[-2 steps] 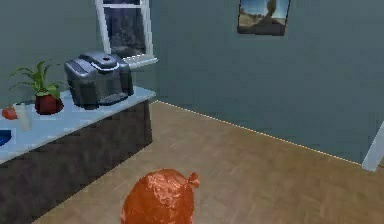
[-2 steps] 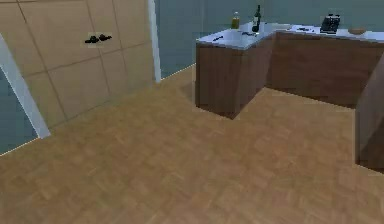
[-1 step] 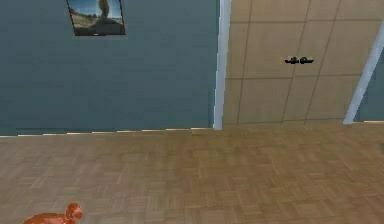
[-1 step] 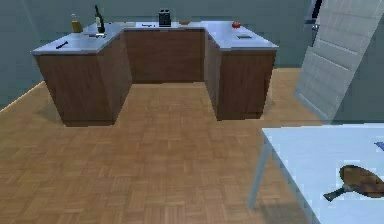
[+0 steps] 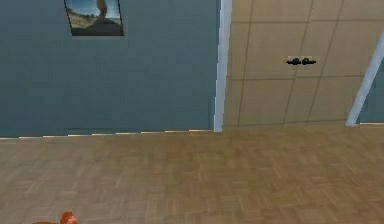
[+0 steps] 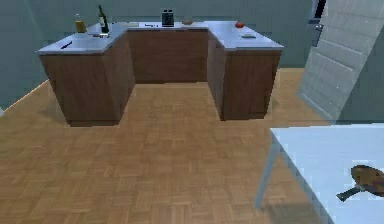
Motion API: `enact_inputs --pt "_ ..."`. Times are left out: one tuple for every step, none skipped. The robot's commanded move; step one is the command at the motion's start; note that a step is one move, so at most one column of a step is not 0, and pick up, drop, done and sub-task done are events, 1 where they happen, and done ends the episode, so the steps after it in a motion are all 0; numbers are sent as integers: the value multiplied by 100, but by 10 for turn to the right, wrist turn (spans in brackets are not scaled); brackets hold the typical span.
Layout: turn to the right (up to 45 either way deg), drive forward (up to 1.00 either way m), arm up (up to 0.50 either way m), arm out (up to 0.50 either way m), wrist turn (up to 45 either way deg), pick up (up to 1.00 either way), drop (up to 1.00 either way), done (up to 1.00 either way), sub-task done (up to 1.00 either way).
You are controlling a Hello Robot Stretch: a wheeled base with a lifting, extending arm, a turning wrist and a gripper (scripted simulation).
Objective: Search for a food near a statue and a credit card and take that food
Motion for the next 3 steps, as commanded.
enact_inputs --pt "-450 0 0 0 0 0 0 0 0" --pt "-180 0 0 0 0 0 0 0 0" --pt "0 5 0 0 0 0 0 0 0"
